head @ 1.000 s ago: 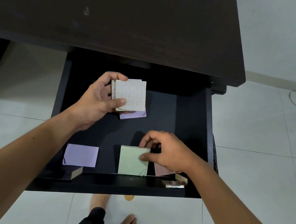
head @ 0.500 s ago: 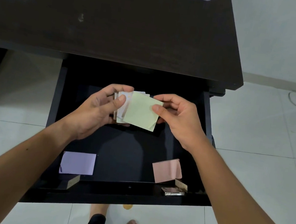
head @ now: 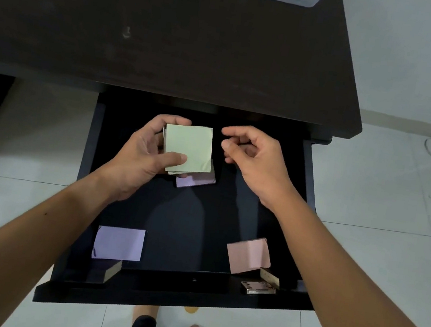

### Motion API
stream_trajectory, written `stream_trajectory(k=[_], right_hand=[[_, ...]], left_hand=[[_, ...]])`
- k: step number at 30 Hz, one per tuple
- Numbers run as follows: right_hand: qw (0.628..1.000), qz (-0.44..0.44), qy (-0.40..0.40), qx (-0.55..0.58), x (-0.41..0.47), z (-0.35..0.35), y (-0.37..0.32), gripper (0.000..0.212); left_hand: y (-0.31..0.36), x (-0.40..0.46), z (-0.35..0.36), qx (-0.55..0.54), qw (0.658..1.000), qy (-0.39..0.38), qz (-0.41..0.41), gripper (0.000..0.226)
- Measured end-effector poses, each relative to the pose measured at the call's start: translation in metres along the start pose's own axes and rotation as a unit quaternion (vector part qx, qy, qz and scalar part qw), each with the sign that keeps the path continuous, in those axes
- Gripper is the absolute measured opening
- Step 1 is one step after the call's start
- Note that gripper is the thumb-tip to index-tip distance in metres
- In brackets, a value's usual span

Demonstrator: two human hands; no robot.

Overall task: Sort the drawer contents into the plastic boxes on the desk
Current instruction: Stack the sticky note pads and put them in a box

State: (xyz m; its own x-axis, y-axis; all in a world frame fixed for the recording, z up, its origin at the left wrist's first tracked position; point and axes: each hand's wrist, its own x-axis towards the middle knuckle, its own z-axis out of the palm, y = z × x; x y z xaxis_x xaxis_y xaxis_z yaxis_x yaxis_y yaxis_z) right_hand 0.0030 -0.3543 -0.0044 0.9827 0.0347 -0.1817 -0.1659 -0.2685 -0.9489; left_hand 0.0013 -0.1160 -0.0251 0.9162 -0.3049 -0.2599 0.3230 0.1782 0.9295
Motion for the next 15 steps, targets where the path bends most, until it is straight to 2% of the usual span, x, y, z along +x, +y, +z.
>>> stream_trajectory(k=[3,5,9,11,15], right_hand=[[0.993,-0.004,-0.016,-0.114,-0.002,-0.002,0.016,0.025],[0.981,-0.014,-0.048,-0.189,-0.004,0.004,0.025,0.035],[0.940,-0.023,-0.106,-0.324,-0.009,0.016,0.032,0.056],[0.935,-0.022,-0.108,-0.338,-0.010,0.017,0.033,0.056],[0.956,-0.001,-0.087,-0.279,-0.011,0.012,0.030,0.042]], left_hand=[[0.002,0.005,-0.001,-0.015,0.998,0.054,0.016,0.052],[0.004,0.007,-0.003,-0.022,0.996,0.084,0.025,0.049],[0.005,0.010,-0.004,-0.018,0.995,0.094,0.025,0.051],[0.005,0.012,-0.004,-0.011,0.996,0.089,0.020,0.051],[0.004,0.013,-0.004,-0.010,0.996,0.091,0.018,0.051]])
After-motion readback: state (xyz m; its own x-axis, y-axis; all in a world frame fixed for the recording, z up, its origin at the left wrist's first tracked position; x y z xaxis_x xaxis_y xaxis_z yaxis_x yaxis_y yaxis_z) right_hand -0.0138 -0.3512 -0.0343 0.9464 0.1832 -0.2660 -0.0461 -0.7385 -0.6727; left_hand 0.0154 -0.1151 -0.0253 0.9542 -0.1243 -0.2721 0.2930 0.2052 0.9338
